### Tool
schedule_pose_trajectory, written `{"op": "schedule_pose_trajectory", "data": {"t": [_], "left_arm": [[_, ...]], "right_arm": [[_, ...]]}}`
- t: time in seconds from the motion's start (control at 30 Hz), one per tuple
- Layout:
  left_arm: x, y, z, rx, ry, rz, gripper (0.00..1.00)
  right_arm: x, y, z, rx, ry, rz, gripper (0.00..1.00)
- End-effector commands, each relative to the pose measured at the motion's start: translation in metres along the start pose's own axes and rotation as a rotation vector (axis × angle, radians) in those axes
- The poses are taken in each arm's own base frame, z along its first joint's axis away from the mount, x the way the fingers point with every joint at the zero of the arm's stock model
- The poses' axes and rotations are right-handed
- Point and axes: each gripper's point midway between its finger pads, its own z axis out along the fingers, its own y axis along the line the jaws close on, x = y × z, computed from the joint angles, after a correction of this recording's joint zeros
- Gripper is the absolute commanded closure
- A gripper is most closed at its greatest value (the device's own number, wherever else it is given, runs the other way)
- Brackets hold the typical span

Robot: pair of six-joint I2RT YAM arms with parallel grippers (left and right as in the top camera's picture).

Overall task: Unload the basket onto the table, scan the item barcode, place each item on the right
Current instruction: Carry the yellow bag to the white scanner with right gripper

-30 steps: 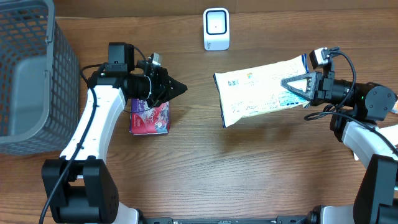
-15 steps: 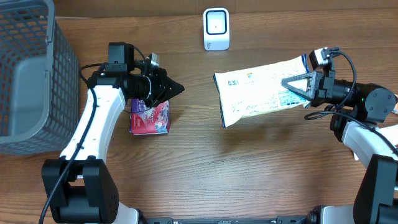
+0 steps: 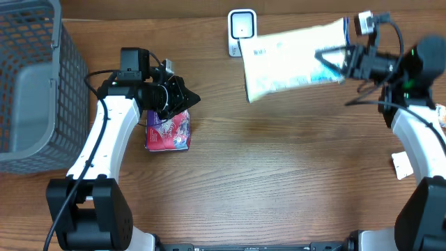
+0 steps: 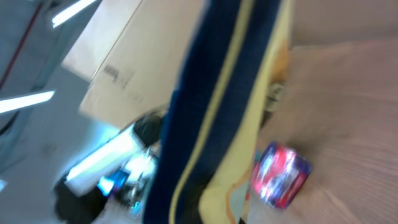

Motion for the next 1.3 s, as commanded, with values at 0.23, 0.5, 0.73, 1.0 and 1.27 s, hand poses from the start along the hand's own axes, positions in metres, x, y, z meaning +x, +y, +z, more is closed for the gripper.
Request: {"op": "schedule_pose_trajectory", "data": {"t": [0.23,0.5,0.73,1.0,1.27], "left_arm": [[-0.009,0.013,-0.007,-0.027,-0.034,0.056,0.96],[-0.015,0.024,-0.007,-0.089,-0.067,0.056,0.96],[-0.019,0.03,-0.009,-0.125,-0.082,0.115,0.96],[-0.033,0.056,-0.019,-0.248,-0.14,0.14,0.96],[-0.043,0.075,-0.028,-0.367,-0.192,0.135,0.96]], "right_arm": [[-0.107,-0.033,-0.039,0.858,-0.202,-0.547,0.96],[-0.094,-0.032,-0.005,1.24,0.137,-1.01,0.96],[-0.075,-0.082,0.049,1.297,0.347,-1.183,0.96],[-0.091,-0.123,0.087,1.424,0.367,-1.38,0.96],[-0.063,-0.143,0.137,1.348,0.402,-1.446,0.96]]}}
